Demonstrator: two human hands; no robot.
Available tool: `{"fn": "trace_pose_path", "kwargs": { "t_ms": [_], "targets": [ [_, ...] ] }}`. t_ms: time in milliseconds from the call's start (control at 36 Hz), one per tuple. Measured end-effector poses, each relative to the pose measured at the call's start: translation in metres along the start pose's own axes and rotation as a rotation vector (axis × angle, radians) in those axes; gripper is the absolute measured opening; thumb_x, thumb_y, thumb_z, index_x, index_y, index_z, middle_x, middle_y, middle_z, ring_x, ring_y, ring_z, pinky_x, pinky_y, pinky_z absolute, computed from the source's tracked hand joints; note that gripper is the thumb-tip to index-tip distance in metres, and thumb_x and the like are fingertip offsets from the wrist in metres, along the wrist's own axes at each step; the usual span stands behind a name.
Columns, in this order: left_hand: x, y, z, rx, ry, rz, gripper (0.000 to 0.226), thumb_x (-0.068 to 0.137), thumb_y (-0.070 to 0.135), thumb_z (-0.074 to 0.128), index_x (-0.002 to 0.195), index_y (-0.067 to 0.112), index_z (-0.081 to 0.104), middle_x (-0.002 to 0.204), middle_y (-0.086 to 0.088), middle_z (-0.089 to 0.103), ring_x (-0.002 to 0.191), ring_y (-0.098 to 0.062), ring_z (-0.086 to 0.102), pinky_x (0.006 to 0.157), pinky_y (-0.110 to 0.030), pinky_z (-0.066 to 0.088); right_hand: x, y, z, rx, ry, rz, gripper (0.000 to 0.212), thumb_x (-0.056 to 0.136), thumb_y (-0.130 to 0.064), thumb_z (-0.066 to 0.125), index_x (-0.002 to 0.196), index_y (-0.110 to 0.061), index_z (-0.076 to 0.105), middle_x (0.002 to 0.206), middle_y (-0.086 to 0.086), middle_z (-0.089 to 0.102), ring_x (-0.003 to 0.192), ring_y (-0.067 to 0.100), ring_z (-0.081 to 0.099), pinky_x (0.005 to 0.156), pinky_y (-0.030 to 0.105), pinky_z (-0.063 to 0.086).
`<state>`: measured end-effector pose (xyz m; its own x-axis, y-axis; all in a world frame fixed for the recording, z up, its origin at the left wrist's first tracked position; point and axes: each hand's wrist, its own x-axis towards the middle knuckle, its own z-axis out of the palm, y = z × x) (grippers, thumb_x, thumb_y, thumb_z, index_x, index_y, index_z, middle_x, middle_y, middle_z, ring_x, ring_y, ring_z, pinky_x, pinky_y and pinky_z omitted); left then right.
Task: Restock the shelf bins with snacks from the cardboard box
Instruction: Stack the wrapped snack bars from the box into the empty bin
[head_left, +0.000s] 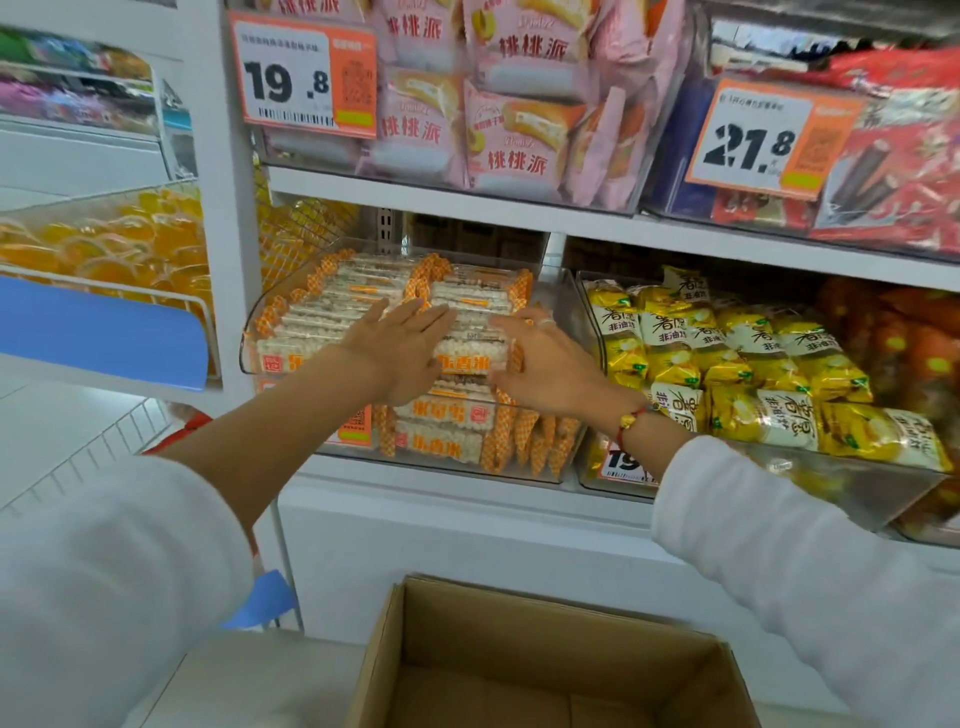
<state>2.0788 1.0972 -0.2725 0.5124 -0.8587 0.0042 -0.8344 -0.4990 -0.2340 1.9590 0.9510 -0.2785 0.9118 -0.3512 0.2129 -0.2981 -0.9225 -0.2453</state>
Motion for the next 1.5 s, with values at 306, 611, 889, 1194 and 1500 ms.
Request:
{"fn": "trace_pose_path", "kwargs": {
  "t_ms": [306,611,889,1194,1500],
  "targets": [
    [-0.060,0.050,0.017,-0.435,0.638,0.058,0.045,0.094,0.021,0.054,0.138,0.017,0.047,0.142,0.000,0.048,0.131,-0.024,0.040,0.106,-0.042,0.032,-0.103,0.014,-0.001,0.101,0.263,-0.162,0.049,0.091,-0.024,0.062,0.138,-0.024,0.047,0.144,-0.003,0.040,0.126,0.018,0.046,0.092,0.035,0.048],
    [-0.031,0.025,0.029,-0.363,0.563,-0.012,0.029,0.098,0.024,0.050,0.125,0.024,0.061,0.128,0.002,0.058,0.119,-0.024,0.048,0.095,-0.038,0.036,-0.060,0.014,0.013,0.191,0.373,-0.136,0.029,0.094,-0.017,0.058,0.122,-0.022,0.062,0.120,0.001,0.060,0.105,0.019,0.056,0.075,0.023,0.042],
    [0.002,-0.006,0.005,-0.155,0.434,0.113,0.039,0.093,0.045,0.055,0.130,0.034,0.055,0.139,0.008,0.045,0.129,-0.019,0.035,0.096,-0.036,0.024,0.003,0.008,-0.007,0.037,0.172,-0.127,0.030,0.091,-0.037,0.063,0.118,-0.026,0.067,0.114,-0.002,0.063,0.103,0.016,0.059,0.087,0.033,0.050],
    [0.006,-0.005,0.015,-0.063,0.261,0.085,0.050,0.104,0.034,0.023,0.153,0.026,0.012,0.157,0.002,0.024,0.145,-0.015,0.019,0.118,-0.041,0.002,0.028,-0.006,-0.002,0.412,-0.190,0.262,0.067,0.100,-0.040,0.043,0.154,-0.016,0.011,0.162,-0.001,0.005,0.146,0.021,0.017,0.113,0.034,0.024],
    [0.003,-0.011,0.013,0.053,0.151,0.077,0.054,0.104,0.029,0.029,0.153,0.013,0.009,0.152,-0.007,0.035,0.137,-0.029,0.033,0.112,-0.043,0.029,0.017,-0.002,0.002,-0.078,-0.076,-0.001,0.072,0.098,-0.049,0.043,0.154,-0.022,0.008,0.161,0.009,0.003,0.147,0.032,0.010,0.117,0.046,0.018]
  ]
}}
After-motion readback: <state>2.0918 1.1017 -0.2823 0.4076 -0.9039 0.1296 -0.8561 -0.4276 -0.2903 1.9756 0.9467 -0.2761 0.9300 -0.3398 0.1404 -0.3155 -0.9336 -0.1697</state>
